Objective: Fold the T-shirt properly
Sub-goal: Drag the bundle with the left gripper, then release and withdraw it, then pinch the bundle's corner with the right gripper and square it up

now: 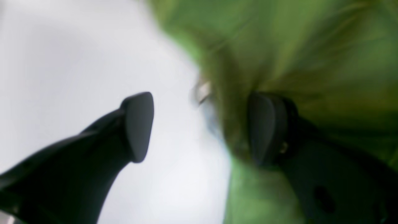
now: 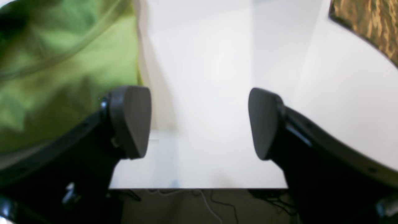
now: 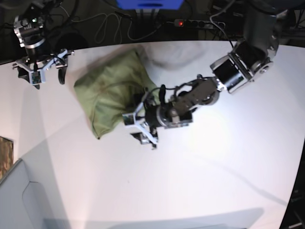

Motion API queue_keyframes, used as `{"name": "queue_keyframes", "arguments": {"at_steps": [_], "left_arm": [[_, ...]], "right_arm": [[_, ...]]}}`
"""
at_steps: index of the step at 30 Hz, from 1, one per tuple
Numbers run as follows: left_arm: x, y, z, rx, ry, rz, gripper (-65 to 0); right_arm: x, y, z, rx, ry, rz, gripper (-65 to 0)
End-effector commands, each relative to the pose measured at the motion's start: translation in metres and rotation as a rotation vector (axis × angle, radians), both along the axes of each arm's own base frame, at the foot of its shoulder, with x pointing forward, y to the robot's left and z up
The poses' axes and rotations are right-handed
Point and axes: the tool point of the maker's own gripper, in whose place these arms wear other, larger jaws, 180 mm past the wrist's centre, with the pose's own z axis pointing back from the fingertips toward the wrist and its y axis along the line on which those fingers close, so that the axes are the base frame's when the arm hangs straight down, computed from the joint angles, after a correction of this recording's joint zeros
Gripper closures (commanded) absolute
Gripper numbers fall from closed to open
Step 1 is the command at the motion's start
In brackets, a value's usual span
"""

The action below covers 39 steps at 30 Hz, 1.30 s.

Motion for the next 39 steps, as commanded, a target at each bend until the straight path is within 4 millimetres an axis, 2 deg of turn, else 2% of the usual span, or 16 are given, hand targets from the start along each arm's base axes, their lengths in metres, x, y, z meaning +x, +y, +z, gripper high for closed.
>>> {"name": "queue_keyframes", "arguments": {"at_steps": [1,4,7,13,16,19,21,23,27,28,30,34,39], "left_arm": [[0.016,-0.007,0.029,-0.07,-0.058,0.015,-45.4],[0.026,0.008,0.044,-0.124,-0.075,0.082,-45.4],[0.036,0.031,0.057,-0.152,-0.102,0.147,-45.4],[0.033,0.087,0.044,-0.143,-0.079,0.281,-45.4],[0.024,0.135,0.044,-0.14,-0.075,0.41,-45.4],[0.013,0.187,0.05,-0.133,-0.076,0.573,-45.4],[-0.001,0.221,0.055,-0.13,-0.085,0.682,-45.4],[-0.014,0.247,0.056,-0.125,-0.09,0.753,-45.4],[-0.04,0.28,0.049,-0.094,-0.074,0.844,-45.4],[-0.046,0.286,0.046,-0.09,-0.065,0.866,-45.4],[-0.057,0.297,0.041,-0.094,-0.05,0.917,-45.4],[-0.072,0.321,0.038,-0.097,-0.045,1.013,-45.4],[-0.081,0.335,0.037,-0.087,-0.042,1.057,-45.4]], "right_arm": [[0.006,0.006,0.014,-0.003,-0.054,0.036,-46.3],[0.009,0.014,0.014,0.009,-0.058,0.061,-46.3],[0.013,0.024,0.014,0.023,-0.063,0.088,-46.3],[0.03,0.059,0.017,0.067,-0.095,0.19,-46.3],[0.046,0.073,0.025,0.072,-0.134,0.247,-44.8],[0.057,0.097,0.029,0.092,-0.153,0.332,-35.4],[0.059,0.115,0.029,0.111,-0.156,0.388,-26.0],[0.059,0.126,0.023,0.129,-0.142,0.42,-17.5],[0.063,0.128,0.002,0.17,-0.094,0.416,-1.6],[0.062,0.124,-0.005,0.17,-0.077,0.411,0.0],[0.058,0.114,-0.016,0.164,-0.045,0.398,-0.5],[0.046,0.108,-0.029,0.159,0.003,0.399,0.0],[0.026,0.106,-0.048,0.176,0.074,0.395,0.0]]}}
